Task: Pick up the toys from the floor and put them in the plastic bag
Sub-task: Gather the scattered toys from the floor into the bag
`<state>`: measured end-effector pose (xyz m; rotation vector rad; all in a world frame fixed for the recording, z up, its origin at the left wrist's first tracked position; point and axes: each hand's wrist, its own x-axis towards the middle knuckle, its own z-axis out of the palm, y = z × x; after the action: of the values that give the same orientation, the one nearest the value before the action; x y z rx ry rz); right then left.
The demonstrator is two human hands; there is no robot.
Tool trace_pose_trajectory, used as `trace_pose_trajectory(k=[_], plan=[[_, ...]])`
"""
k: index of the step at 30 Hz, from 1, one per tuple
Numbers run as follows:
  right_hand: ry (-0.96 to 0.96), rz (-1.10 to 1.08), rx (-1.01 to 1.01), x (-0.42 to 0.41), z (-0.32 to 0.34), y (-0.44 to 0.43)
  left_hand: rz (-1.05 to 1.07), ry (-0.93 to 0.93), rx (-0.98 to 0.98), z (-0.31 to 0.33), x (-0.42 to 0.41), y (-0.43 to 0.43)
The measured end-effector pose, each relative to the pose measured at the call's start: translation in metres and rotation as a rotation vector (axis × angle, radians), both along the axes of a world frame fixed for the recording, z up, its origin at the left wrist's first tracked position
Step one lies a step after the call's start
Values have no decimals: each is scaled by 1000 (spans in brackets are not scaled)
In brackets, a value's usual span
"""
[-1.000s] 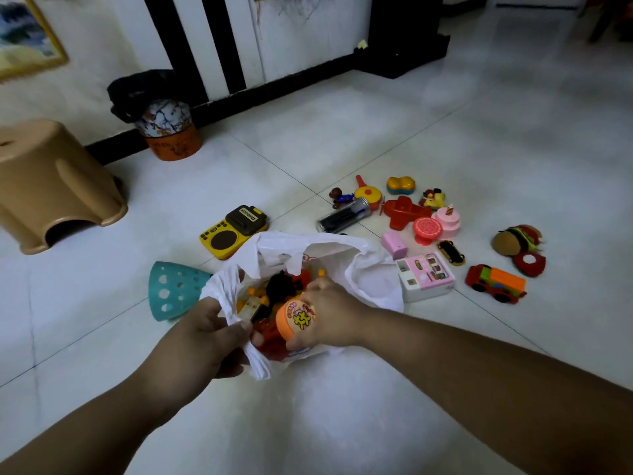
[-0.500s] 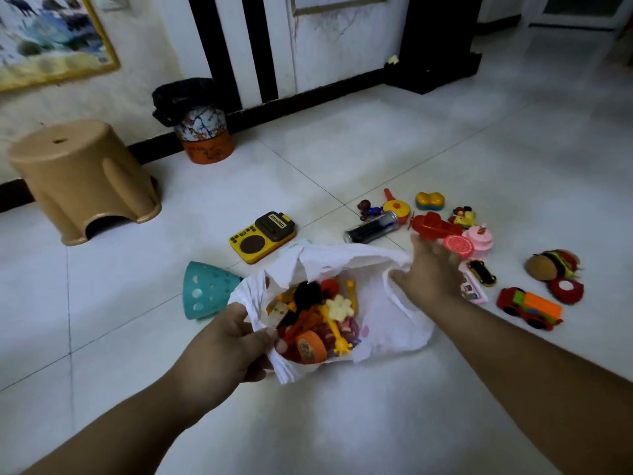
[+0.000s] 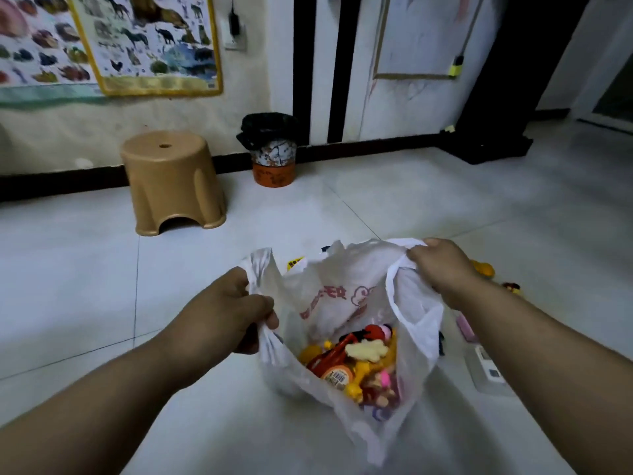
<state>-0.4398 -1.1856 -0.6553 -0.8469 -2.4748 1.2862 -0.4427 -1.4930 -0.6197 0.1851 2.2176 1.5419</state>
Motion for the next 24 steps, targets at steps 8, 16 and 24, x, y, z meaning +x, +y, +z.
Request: trace_pose_trajectory(k=[8,16,24], plan=[[-55,38,-31,-54,78,-92,-153,24,86,73,-44,-91],[-79,93,-69,-130,122,-157,-183,116,19,131,-91,-163],[44,176,-199,-253,86,-150,70,264,-240,127,-180,-148]])
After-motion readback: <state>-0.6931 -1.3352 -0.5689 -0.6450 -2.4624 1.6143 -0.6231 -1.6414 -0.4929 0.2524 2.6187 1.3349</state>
